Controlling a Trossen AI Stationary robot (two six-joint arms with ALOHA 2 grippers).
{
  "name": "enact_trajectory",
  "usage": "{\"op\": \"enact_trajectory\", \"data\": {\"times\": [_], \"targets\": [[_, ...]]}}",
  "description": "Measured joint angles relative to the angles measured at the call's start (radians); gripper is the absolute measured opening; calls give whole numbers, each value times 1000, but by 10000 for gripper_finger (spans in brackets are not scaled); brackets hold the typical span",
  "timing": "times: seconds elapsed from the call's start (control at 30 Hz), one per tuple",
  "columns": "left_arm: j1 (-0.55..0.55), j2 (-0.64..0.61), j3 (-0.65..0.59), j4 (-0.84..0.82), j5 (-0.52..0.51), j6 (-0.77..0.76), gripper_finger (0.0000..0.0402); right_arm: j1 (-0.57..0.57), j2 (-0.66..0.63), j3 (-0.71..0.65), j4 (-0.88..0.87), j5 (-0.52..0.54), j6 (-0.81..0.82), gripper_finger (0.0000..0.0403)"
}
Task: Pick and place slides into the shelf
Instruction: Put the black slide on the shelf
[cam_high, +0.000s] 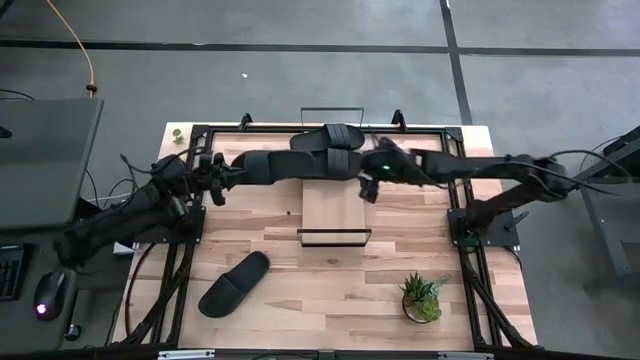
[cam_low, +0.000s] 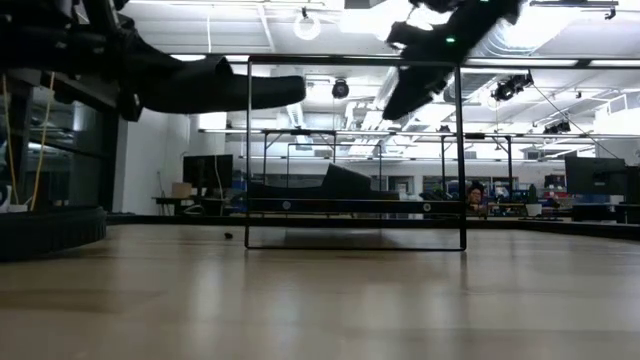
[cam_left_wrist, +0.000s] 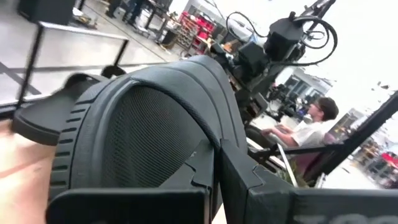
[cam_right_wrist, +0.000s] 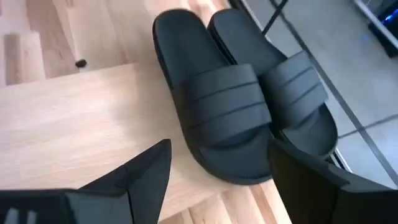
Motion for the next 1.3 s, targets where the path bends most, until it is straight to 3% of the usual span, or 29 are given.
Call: {"op": "enact_trajectory", "data": {"times": [0.13, 0.33, 0.8, 1.3], "targets": [[-67, 111, 0, 91, -70, 0, 0, -10, -145, -127, 104, -14, 15, 256], [-135, 316, 0, 303, -82, -9, 0, 0, -272, -183, 165, -29, 39, 256], [-202, 684, 1, 622, -97, -91, 1, 17, -276, -184, 128, 2, 31, 257], [-334, 989, 161, 673, -181, -63, 1, 17, -276, -184, 126, 4, 32, 257]]}}
